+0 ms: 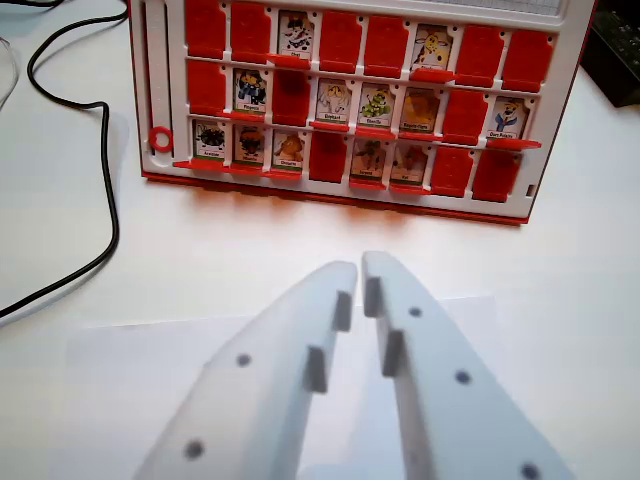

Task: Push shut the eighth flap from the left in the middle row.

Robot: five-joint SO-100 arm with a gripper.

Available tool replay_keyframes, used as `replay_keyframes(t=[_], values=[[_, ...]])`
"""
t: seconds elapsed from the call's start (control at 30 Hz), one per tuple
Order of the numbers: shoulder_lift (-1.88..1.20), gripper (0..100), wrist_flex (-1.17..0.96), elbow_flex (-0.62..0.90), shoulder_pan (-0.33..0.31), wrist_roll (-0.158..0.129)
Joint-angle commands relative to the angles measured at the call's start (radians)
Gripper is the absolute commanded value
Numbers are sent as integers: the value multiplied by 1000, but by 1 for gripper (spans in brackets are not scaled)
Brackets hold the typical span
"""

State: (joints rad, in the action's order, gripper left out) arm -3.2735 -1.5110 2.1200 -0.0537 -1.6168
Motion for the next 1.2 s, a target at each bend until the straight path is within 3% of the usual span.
replay_keyframes(t=[0.0, 0.6, 0.8, 1.03, 1.17], values=[[2, 0, 9, -35, -2, 0], [2, 0, 92, 34, -20, -2], [34, 0, 143, 91, -103, -37], [265, 0, 295, 74, -212, -37], [396, 0, 422, 106, -314, -75]])
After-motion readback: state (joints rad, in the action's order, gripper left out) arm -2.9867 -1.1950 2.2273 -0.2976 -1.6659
